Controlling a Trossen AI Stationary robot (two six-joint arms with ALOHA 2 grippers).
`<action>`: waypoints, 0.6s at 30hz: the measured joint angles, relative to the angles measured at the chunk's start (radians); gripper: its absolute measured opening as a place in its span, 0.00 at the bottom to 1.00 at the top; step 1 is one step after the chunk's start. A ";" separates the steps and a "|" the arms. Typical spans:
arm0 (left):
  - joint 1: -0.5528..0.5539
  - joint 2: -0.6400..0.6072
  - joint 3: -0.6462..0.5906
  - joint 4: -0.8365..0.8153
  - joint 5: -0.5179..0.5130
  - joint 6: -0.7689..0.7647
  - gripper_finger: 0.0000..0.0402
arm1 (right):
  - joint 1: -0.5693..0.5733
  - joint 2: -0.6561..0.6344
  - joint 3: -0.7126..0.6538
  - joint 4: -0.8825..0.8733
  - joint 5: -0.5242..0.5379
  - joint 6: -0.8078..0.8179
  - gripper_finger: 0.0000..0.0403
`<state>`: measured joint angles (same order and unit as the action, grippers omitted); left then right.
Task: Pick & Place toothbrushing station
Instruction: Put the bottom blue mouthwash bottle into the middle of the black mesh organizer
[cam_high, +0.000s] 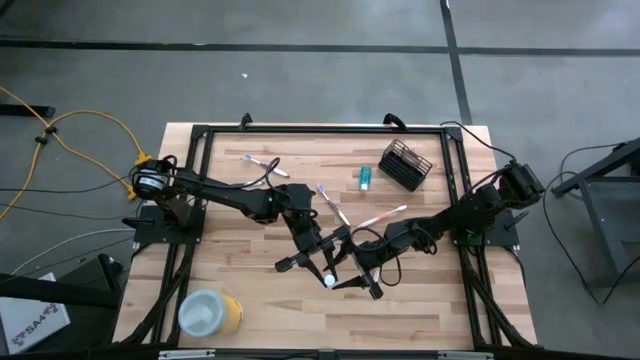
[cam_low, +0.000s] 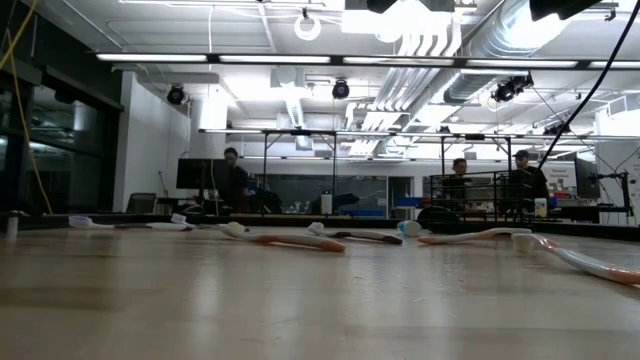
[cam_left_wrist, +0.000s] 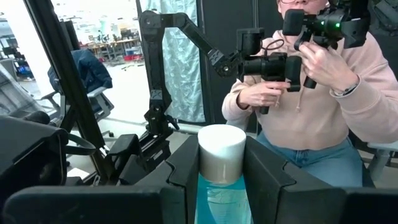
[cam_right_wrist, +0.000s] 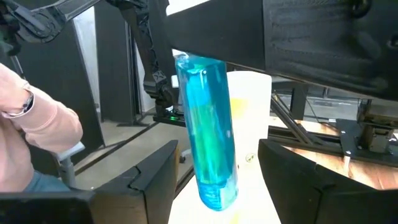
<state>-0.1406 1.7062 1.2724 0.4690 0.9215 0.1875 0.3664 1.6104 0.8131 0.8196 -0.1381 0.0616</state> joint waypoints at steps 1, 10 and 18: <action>0.000 0.000 0.000 0.000 0.000 0.000 0.21 | 0.000 0.000 0.000 0.000 0.000 0.001 0.52; -0.001 0.000 0.000 0.000 0.001 -0.001 0.21 | 0.000 0.000 0.000 0.026 0.002 0.013 0.52; -0.002 0.000 0.000 0.000 0.004 -0.004 0.21 | 0.000 0.000 0.000 0.007 0.005 0.013 0.52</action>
<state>-0.1429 1.7064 1.2724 0.4686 0.9257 0.1831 0.3664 1.6104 0.8127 0.8271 -0.1331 0.0746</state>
